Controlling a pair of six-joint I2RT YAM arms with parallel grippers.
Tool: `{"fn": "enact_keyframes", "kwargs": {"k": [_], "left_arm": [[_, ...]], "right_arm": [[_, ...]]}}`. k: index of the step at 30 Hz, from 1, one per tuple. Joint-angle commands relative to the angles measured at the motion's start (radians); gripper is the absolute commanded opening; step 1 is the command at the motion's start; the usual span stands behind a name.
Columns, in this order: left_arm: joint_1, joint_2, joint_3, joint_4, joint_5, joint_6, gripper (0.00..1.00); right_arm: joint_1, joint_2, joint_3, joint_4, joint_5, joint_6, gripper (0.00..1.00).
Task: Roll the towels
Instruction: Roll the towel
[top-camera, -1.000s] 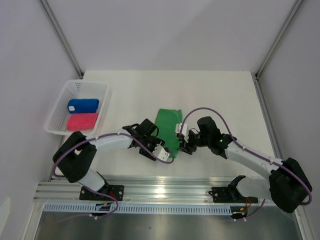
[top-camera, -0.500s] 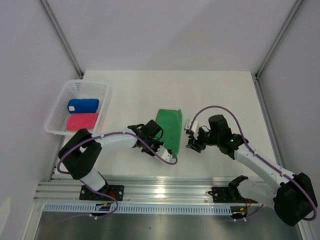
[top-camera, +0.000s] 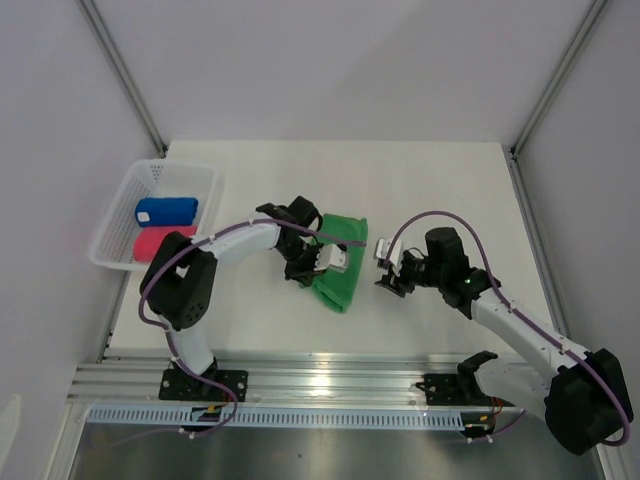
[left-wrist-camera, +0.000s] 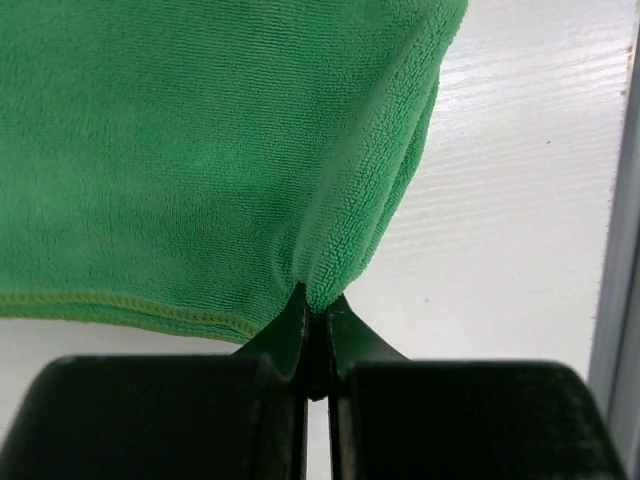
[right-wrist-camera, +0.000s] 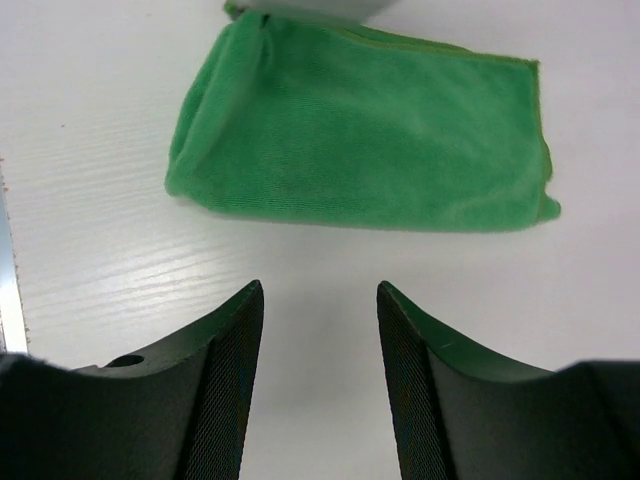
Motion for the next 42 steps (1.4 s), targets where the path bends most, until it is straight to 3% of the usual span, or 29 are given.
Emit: {"fn": "enact_keyframes", "kwargs": {"k": [1,10,24,36,42], "left_arm": [[0.029,0.012,0.060,-0.138,0.121,-0.062,0.01],[0.079,0.073,0.186,-0.251,0.203,-0.100,0.01],[0.098,0.110,0.195,-0.257,0.244,-0.119,0.01],[0.113,0.128,0.187,-0.270,0.256,-0.114,0.00],[0.113,0.133,0.184,-0.274,0.265,-0.119,0.01]], "right_arm": [[0.064,0.023,-0.006,0.025,-0.009,-0.155,0.53],[0.269,0.090,-0.052,0.135,0.147,-0.358,0.55],[0.420,0.317,-0.115,0.465,0.304,-0.234,0.59],[0.517,0.378,-0.173,0.526,0.339,-0.174,0.59],[0.520,0.437,-0.169,0.638,0.410,-0.129,0.59]]}}
